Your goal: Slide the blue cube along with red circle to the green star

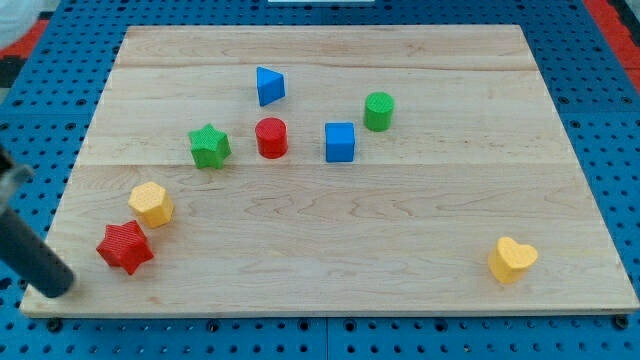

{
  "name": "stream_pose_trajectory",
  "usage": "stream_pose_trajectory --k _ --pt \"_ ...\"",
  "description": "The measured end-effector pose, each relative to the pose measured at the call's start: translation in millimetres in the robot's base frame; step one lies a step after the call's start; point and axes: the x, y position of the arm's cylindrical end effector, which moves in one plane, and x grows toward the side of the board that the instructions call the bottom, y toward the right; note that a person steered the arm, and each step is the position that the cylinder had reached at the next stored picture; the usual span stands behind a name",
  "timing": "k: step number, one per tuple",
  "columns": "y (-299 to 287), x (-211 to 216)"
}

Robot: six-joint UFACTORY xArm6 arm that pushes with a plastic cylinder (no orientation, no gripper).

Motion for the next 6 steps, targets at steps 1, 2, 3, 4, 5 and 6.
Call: stream_pose_trajectory --k 1,2,3,4,5,6 --pt "58 -22" --pt "64 -37" --pt "177 -64" --pt "302 -118" --pt "348 -170" --pt "289 -184"
